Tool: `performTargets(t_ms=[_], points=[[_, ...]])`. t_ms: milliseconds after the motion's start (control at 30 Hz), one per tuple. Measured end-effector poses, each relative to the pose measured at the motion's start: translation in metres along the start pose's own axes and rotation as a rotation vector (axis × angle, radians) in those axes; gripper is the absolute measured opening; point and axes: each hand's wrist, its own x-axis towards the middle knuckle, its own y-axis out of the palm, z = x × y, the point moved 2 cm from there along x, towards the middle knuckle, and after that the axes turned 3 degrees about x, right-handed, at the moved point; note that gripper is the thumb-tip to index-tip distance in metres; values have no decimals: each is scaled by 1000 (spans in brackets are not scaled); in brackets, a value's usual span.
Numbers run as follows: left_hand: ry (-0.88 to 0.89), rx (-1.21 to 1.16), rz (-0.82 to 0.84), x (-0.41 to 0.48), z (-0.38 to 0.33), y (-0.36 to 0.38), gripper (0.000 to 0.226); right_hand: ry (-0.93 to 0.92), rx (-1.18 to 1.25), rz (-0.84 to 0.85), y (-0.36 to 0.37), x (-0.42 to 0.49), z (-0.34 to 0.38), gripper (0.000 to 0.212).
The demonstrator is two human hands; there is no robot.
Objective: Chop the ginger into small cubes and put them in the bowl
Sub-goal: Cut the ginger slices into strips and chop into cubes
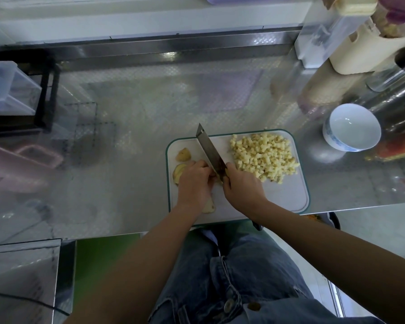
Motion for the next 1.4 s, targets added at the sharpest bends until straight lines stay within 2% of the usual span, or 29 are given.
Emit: performTargets(t_ms=[200,333,433,800,1233,1400], points=[[13,-34,-21,-1,-1,-2,13,5,67,-29,-4,2,-4,20],[23,-32,-61,-6,3,-3,11,-27,81,-57,-11,-2,-4,15],[-47,-16,-88,-9,7,-4,10,-52,45,-30,-12,-5,-3,11],[-100,27,-16,-2,6,-3,14,-2,-19,49,-2,-3,5,13],[-94,21,-13,-6,9,-5,15,-20,95,-20,-15,9,2,20],[-66,162,-84,-14,11,-8,14,-86,44,-11,-12,-1,7,16]])
